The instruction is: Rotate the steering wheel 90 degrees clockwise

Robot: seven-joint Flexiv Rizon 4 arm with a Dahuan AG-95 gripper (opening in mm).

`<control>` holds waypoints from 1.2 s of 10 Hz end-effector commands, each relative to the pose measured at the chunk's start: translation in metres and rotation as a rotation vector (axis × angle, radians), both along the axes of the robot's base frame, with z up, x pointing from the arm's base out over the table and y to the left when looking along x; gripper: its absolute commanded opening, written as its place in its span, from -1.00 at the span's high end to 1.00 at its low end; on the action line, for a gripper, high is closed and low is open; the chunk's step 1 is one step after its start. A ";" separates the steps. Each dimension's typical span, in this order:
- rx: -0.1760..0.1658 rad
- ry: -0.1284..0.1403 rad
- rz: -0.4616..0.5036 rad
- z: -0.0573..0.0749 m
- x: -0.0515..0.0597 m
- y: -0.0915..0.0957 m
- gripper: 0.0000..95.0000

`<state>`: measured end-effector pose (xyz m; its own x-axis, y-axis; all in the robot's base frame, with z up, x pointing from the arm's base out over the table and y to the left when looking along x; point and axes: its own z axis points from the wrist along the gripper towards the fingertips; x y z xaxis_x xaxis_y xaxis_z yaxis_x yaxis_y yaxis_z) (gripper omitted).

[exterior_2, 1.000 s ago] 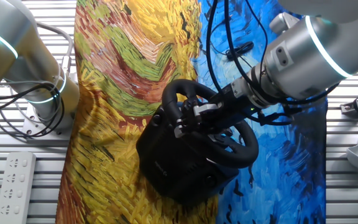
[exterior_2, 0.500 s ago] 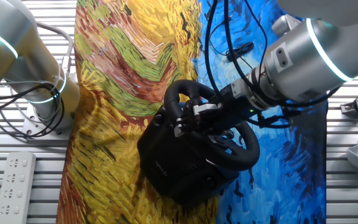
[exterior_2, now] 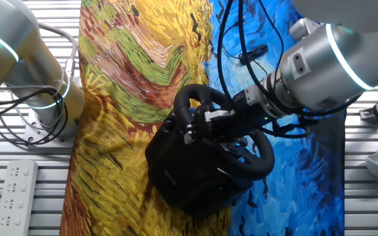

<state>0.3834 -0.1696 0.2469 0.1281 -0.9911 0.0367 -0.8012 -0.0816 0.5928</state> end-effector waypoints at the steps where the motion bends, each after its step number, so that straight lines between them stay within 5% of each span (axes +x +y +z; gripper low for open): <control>1: 0.005 -0.004 -0.013 -0.001 0.001 0.000 1.00; 12: 0.010 -0.010 -0.038 0.000 0.001 0.000 1.00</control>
<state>0.3839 -0.1690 0.2470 0.0905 -0.9956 0.0253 -0.8095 -0.0588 0.5841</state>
